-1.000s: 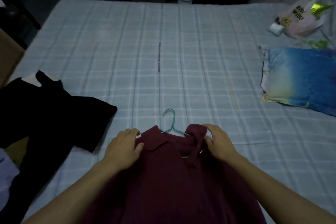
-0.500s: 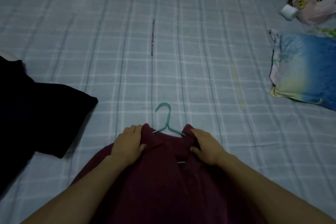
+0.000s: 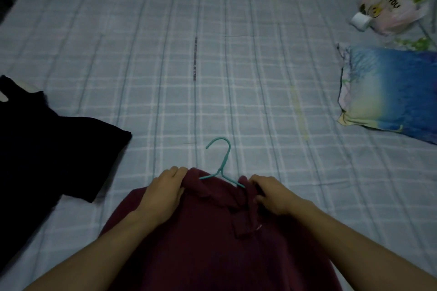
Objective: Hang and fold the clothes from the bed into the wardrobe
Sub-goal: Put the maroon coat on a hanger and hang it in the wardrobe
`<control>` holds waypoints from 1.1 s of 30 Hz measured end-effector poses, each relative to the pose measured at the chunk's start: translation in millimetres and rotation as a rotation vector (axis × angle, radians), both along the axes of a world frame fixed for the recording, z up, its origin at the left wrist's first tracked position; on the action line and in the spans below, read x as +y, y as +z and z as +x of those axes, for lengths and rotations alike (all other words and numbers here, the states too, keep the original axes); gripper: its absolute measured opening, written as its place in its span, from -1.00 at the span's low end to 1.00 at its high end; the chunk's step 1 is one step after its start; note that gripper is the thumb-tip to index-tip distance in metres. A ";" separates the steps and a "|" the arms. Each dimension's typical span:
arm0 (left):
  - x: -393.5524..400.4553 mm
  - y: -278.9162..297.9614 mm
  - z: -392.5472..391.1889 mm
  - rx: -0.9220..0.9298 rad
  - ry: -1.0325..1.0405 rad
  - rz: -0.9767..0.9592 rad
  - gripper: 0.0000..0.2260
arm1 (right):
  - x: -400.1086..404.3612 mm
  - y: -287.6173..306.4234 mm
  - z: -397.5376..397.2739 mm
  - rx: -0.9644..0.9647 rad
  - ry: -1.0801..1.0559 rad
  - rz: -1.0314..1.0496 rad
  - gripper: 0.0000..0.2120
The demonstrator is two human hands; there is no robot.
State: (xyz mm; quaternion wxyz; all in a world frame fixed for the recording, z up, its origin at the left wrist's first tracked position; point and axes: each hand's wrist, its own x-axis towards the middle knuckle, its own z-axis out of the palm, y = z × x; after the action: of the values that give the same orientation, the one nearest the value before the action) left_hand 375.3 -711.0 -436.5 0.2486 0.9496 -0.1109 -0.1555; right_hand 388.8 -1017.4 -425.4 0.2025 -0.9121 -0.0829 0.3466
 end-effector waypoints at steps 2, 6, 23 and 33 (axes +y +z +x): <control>1.8 23.4 -3.9 -0.036 0.021 -0.014 -0.75 | -1.1 21.1 -3.3 -0.105 -0.027 0.049 -0.74; 2.1 80.2 -9.4 -0.135 0.060 -0.025 -0.70 | -1.8 78.6 -8.2 -0.329 -0.035 0.108 -0.75; -22.7 430.5 -81.2 -0.828 0.048 -0.209 -0.75 | -13.2 430.4 -100.4 -1.095 -0.040 0.308 -0.77; -57.7 583.7 -159.9 -1.151 -0.092 -0.402 -0.69 | 21.3 587.9 -178.9 -1.396 0.106 0.462 -0.79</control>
State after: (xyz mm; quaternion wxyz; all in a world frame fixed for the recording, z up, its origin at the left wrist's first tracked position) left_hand 215.4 -768.7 147.2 0.3161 0.8101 -0.2953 0.3958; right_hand 210.0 -996.1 162.5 0.2726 -0.8491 -0.3075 -0.3318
